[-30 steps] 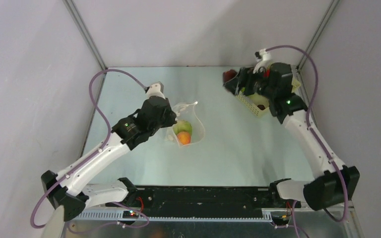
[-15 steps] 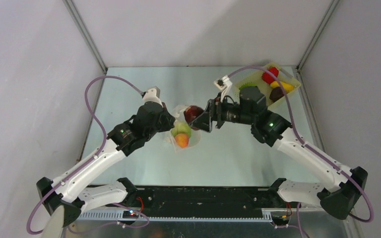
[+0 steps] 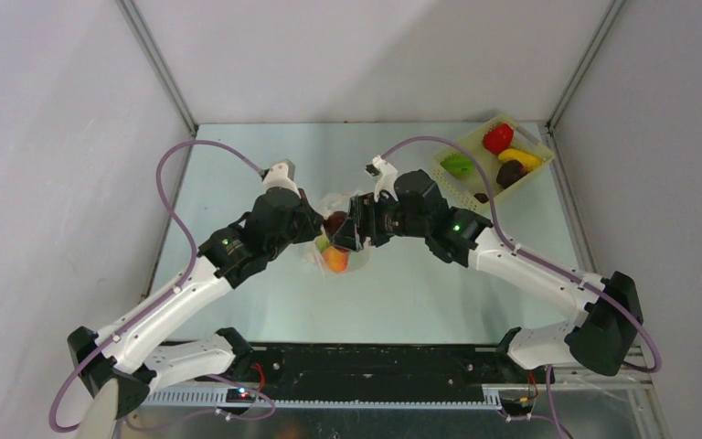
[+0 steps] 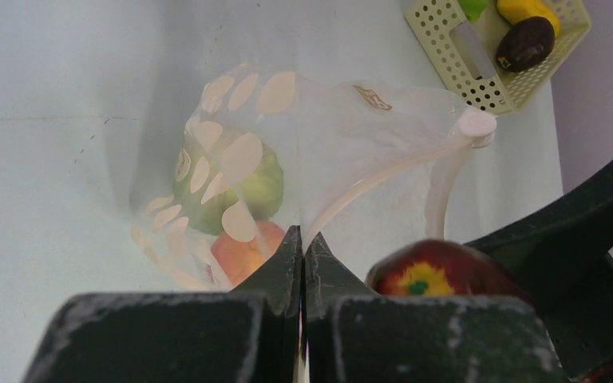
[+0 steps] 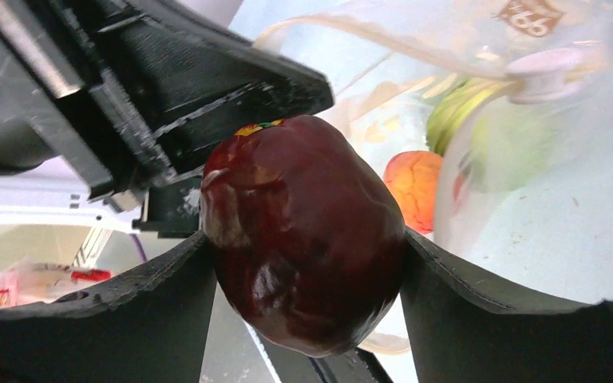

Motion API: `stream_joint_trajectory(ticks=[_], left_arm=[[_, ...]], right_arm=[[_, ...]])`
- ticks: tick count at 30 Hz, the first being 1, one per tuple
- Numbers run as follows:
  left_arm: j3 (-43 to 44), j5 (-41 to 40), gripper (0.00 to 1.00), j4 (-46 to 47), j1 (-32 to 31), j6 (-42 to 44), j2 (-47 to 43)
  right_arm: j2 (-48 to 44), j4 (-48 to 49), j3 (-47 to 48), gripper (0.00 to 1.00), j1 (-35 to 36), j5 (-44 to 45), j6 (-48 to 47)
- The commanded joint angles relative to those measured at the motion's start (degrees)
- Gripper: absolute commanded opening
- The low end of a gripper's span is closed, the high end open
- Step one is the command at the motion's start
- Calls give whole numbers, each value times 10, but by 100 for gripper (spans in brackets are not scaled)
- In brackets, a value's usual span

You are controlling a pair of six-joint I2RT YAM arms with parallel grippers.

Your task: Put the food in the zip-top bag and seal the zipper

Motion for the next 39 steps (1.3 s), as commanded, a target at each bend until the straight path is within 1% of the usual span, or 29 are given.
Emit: stream_joint_trajectory(ticks=[1,6,9,12,13,16,24,30,34,36,37,39], left_arm=[[1,-1,0,23,4,-12,-12],[10,1,0,21,4,-12,-11],[9,-1,0,21,4,-12,-14],[7,0,0,22,3,-16,-14],[5,0,0,22,3,-17,-15],[3,1,0,24,4,-19,-15],[1,0,0,23,3,-21,-14],[5,-5,0,24,4,-20,-9],[18,-17,0,20,3,-14,0],[26,-27,0,19,4,-8,9],[30,-32,0,19,7,-4,12],[44,-31,0,18,15,2,33]], right_arm=[[5,5,3,54,11,68,15],[13,-13,12,70,17,136,29],[18,-25,20,75,20,157,27],[24,-34,27,84,24,174,20],[28,-43,32,85,24,175,19],[31,-54,38,98,26,180,19],[19,-52,51,99,27,181,9],[-18,-46,61,99,27,179,-25],[-53,-57,62,99,22,240,-45],[-63,-70,62,99,6,258,-51],[-66,-75,62,100,-15,255,-49],[-71,-98,61,100,-62,224,-38]])
